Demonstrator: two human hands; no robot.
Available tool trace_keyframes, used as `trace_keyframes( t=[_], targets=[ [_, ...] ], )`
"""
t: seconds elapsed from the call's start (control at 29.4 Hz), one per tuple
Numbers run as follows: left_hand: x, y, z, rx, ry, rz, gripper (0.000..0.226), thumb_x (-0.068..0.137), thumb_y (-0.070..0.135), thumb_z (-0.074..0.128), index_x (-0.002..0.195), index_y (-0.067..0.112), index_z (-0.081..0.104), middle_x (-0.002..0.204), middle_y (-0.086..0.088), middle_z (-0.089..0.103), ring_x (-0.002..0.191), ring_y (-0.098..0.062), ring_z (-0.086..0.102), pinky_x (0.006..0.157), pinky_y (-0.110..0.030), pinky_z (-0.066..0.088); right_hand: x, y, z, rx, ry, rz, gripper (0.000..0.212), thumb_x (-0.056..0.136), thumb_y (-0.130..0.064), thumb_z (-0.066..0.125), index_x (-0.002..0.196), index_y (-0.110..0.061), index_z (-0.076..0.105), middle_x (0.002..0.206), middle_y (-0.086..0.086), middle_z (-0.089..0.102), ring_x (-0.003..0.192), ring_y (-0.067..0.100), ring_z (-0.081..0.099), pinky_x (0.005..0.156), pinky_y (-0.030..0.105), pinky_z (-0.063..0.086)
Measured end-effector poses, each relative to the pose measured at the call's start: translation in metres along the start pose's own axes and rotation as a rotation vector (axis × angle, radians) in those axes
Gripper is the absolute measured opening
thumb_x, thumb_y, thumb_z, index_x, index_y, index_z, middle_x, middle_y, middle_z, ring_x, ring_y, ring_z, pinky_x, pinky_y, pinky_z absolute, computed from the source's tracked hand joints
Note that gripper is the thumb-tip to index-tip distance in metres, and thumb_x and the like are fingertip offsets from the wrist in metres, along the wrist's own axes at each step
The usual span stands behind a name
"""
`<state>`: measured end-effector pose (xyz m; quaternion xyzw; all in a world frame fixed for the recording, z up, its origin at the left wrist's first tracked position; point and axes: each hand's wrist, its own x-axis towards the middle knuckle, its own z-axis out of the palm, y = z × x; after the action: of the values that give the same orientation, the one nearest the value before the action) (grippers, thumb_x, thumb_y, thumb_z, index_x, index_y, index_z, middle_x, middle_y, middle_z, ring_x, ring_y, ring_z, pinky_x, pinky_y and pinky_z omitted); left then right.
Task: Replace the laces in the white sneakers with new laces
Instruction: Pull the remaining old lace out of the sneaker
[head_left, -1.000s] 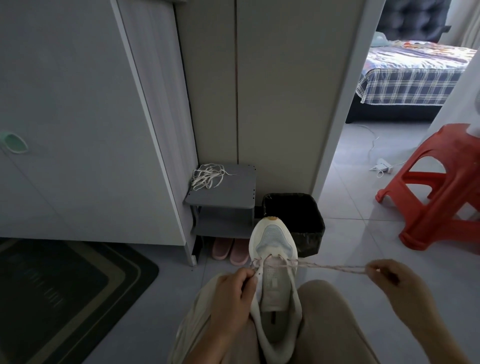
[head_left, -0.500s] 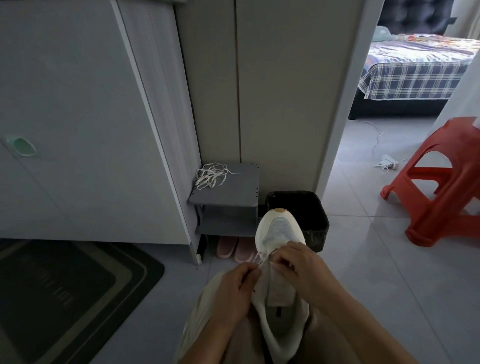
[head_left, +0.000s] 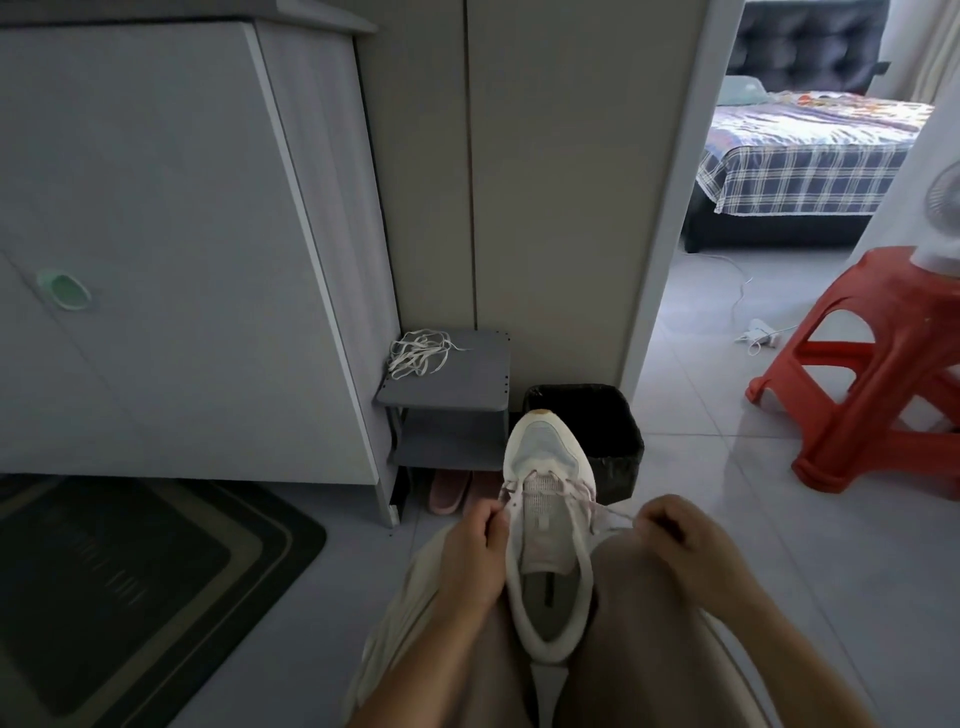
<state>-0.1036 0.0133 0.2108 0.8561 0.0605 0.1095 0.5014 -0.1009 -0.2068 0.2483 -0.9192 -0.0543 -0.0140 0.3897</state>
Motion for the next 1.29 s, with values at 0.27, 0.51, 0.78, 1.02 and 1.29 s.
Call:
trace_keyframes(
  t=[0.27,0.51,0.78,1.02,1.29],
  targets=[
    [-0.016,-0.004,-0.006,-0.02,-0.061,0.048,0.013,0.096,0.021,0.046,0.095,0.014,0.057,0.079,0.008,0.057,0.073,0.001,0.052,0.063,-0.009,0.038,0.002,-0.061,0.044,-0.484,0.166,-0.361,0.034,0.086,-0.033,0.059,0.116,-0.018,0.057,0.115,0.002,0.053,0.105,0.022,0.049,0.091,0.034,0.041],
    [-0.024,0.0,-0.009,-0.03,0.006,0.09,0.017,0.094,0.02,0.05,0.092,0.008,0.062,0.075,0.01,0.057,0.07,0.002,0.052,0.061,-0.009,0.038,0.009,-0.072,0.062,-0.646,0.025,-0.334,0.025,0.094,-0.025,0.042,0.113,-0.014,0.054,0.11,0.001,0.054,0.106,0.021,0.051,0.086,0.033,0.043],
    [-0.025,-0.005,-0.001,0.035,-0.027,0.077,0.013,0.096,0.02,0.048,0.085,0.016,0.053,0.07,0.013,0.053,0.067,0.001,0.05,0.06,-0.013,0.035,-0.001,-0.067,0.041,-0.577,-0.151,-0.481,0.022,0.094,-0.023,0.042,0.108,-0.013,0.056,0.105,-0.003,0.057,0.096,0.017,0.059,0.078,0.034,0.051],
    [-0.023,-0.004,0.001,-0.02,0.009,0.127,0.028,0.093,0.011,0.051,0.071,0.029,0.046,0.064,0.009,0.052,0.065,0.001,0.053,0.056,-0.01,0.037,-0.015,-0.039,0.003,-0.129,-0.086,-0.305,0.014,0.089,-0.015,0.056,0.077,-0.021,0.056,0.074,-0.013,0.053,0.071,0.002,0.052,0.06,0.012,0.036],
    [-0.003,0.012,-0.004,-0.068,0.052,0.214,0.014,0.086,0.024,0.063,0.095,0.028,0.054,0.088,0.011,0.057,0.081,-0.003,0.056,0.069,-0.012,0.045,0.018,-0.041,0.02,-0.021,0.108,0.188,0.027,0.086,-0.039,0.058,0.103,-0.019,0.051,0.092,-0.001,0.061,0.078,0.015,0.057,0.072,0.034,0.047]
  ],
)
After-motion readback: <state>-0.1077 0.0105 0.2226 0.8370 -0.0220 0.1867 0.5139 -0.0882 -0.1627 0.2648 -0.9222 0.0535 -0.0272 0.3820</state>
